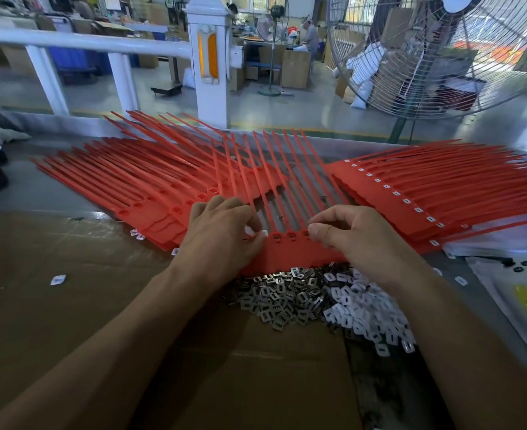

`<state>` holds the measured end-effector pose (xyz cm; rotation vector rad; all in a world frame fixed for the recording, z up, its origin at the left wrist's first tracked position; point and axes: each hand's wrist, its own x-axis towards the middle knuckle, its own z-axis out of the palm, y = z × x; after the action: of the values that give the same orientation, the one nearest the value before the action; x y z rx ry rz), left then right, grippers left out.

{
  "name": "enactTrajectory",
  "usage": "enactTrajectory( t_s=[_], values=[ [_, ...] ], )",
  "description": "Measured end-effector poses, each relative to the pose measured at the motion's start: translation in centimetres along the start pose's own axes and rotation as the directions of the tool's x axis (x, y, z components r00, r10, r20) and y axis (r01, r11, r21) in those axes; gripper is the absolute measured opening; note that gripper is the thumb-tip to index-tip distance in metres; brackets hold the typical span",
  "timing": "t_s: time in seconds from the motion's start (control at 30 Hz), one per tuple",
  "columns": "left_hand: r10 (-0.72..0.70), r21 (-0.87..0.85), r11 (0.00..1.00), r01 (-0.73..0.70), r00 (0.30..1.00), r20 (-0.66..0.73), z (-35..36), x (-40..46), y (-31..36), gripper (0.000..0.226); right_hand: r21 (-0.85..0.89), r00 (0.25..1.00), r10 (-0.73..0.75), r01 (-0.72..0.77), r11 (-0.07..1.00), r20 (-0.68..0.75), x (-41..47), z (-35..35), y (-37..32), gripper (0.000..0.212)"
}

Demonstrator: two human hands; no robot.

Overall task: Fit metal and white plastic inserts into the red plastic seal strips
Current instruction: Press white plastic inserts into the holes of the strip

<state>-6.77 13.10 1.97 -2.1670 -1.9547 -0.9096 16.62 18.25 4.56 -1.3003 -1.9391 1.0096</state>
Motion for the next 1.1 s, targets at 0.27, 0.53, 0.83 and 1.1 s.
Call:
enactTrajectory(
  t_s=[0.27,0.53,0.83,1.1],
  values=[
    [-0.058,0.028,0.998,0.057,0.998,0.031,0.4,0.3,-0.3,0.017,-0.097,0.998,0.019,-0.013,0.995,0.064,-0.3,-0.2,-0.4,0.012],
    [-0.032,0.036,0.999,0.030,0.997,0.072,-0.2,-0.3,-0.3,0.017,-0.155,0.997,0.023,-0.011,0.988,0.079,-0.1,-0.9,0.2,0.013],
    [-0.003,0.077,0.997,-0.009,0.989,0.148,-0.8,-0.7,0.0,0.025,-0.186,0.983,-0.014,0.049,0.981,0.184,0.1,-2.0,0.7,0.008],
    [-0.010,0.103,0.995,-0.011,0.979,0.202,-0.9,-0.7,0.5,0.029,-0.199,0.918,-0.033,0.121,0.972,0.396,0.0,-3.5,0.3,0.014]
  ],
)
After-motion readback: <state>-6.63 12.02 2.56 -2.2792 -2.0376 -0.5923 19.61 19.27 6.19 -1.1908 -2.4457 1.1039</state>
